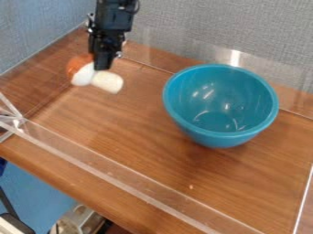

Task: Put the mushroom in the blue bowl

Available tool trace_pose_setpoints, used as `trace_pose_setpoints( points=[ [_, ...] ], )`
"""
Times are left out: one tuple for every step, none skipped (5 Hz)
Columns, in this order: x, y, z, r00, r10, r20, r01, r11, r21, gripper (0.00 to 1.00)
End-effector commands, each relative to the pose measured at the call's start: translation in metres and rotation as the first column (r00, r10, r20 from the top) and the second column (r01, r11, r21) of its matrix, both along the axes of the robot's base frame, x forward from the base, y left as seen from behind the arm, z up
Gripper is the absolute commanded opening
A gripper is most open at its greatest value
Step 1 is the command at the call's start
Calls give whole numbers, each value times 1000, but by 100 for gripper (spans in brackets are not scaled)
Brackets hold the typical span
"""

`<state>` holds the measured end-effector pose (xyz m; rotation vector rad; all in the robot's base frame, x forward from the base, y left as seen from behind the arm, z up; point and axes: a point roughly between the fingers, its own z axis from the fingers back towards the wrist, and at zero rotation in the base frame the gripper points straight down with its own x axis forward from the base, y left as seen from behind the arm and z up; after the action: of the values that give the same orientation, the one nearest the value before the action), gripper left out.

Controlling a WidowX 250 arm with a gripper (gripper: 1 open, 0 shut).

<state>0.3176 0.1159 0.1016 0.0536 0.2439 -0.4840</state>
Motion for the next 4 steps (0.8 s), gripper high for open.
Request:
trace_pose_setpoints(
  points=[
    [22, -16, 55, 990, -59, 131, 57, 998, 19, 0],
    [41, -42, 68, 982, -130, 140, 131, 991, 7, 0],
    [52, -83, 59, 978, -164, 128, 166, 986, -5, 0],
    [62, -129, 43, 973, -206, 104, 208, 978, -12, 0]
  ],
)
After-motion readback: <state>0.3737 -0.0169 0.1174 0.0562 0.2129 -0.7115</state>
